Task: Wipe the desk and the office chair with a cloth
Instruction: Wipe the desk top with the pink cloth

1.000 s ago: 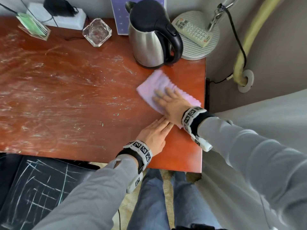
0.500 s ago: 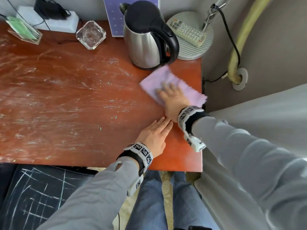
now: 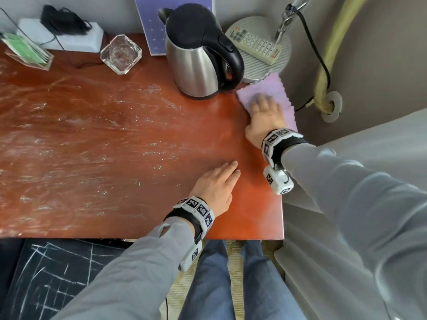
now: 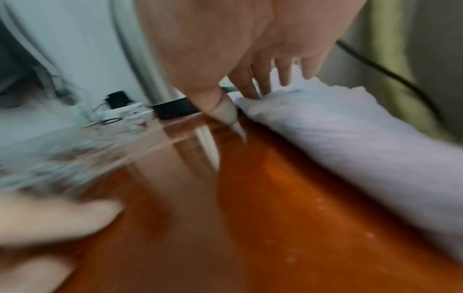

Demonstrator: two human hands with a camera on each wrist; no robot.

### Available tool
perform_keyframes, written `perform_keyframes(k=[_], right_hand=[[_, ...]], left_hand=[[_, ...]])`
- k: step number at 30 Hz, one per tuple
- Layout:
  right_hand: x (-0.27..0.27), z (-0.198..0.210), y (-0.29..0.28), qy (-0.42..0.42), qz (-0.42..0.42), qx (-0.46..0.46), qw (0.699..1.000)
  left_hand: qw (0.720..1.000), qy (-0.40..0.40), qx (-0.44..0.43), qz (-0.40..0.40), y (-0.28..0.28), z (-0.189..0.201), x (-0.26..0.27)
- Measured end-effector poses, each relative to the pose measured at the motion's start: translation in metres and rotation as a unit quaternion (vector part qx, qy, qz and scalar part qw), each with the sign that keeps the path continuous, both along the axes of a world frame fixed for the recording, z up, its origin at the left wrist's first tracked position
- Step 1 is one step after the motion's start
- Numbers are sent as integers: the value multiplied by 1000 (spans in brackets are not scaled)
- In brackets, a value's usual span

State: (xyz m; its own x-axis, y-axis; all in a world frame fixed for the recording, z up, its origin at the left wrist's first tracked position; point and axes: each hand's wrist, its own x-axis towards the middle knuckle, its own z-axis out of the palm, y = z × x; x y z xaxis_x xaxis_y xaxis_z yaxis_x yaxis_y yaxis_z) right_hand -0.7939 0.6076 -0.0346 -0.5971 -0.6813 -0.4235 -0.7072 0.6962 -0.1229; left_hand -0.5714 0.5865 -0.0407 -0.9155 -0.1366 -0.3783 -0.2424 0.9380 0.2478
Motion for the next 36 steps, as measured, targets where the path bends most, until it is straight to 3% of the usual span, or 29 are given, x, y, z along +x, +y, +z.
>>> perform_keyframes(k=[3,5,11,17,20,22,24,29,34,36], right_hand=[[20,0,-13,-71,129,-46,988],[18,-3,-16,-79,155,-49,983],[-25,-14,-3,44,-38,-40,998],[-1,-11,-24,-27,119,-72,990],[-24,-14,-9,-54,78,-97,991],[-38,-14,10,-45,43,-56,996],[-27,-14,23,-41,68,-16,997],[35,-14,35,-95,272,1,958],[34,-13,32,-22,134,48,990],[70,-15,32,-15,173,46,984]], left_hand=[[999,-5,-45,18,-8,4,-21],[997,-13,-62,51,-16,3,-38],[995,-37,-65,67,-25,-1,-64],[996,-23,-49,74,-21,-5,-61],[997,-12,-36,69,-23,-9,-57],[997,-16,-32,65,-25,-12,-54],[998,-19,-24,61,-26,-11,-47],[1000,8,22,-12,-15,1,12],[999,-39,25,18,-6,-5,85],[998,-38,22,34,-5,-11,96]])
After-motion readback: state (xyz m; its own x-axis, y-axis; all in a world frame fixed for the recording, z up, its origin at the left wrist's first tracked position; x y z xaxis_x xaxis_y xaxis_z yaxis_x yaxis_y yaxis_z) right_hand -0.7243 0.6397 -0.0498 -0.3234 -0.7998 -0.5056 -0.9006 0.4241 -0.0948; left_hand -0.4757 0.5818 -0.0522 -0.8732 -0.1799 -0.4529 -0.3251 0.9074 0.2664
